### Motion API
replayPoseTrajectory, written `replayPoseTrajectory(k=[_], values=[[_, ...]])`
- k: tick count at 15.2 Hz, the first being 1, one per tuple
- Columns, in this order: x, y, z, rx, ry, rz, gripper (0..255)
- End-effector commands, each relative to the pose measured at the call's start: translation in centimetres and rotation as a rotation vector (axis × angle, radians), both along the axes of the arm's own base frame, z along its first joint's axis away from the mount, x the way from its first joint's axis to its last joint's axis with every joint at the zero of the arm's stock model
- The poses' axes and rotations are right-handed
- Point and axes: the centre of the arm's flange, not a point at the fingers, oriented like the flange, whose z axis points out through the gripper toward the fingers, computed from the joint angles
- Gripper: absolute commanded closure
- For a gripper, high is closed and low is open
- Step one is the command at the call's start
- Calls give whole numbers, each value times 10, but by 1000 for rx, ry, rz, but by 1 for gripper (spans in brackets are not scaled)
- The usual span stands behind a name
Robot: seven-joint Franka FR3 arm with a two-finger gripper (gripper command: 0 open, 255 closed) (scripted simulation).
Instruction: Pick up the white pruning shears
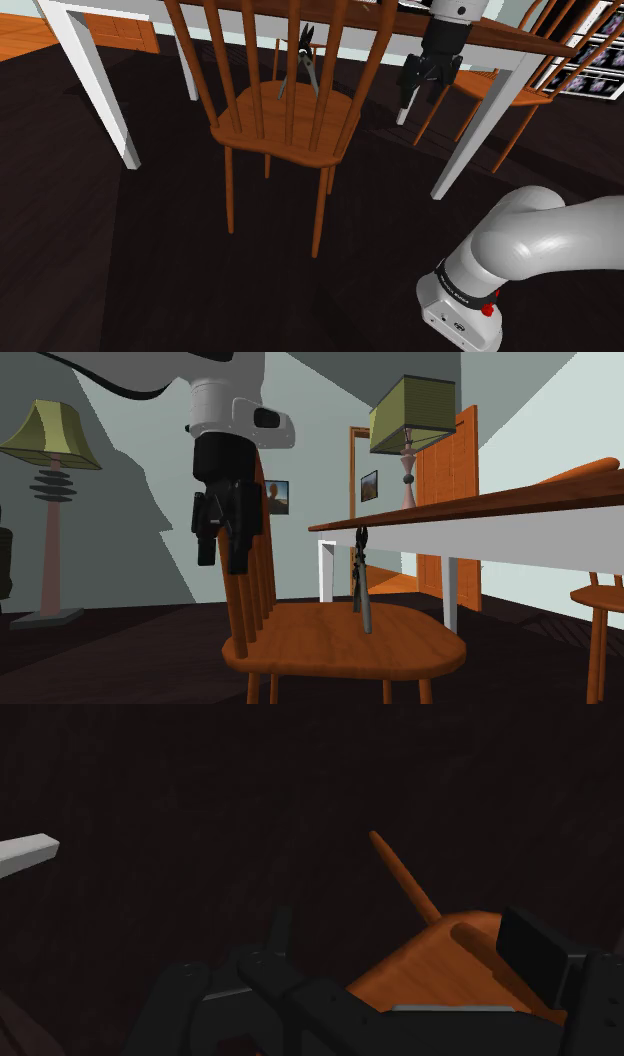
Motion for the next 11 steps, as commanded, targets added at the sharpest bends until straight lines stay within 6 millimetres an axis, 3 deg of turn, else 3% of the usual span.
replayPoseTrajectory(k=[1,11], values=[[0,0,0,0,0,0,0],[109,-23,-13,-1,-136,145,0]])
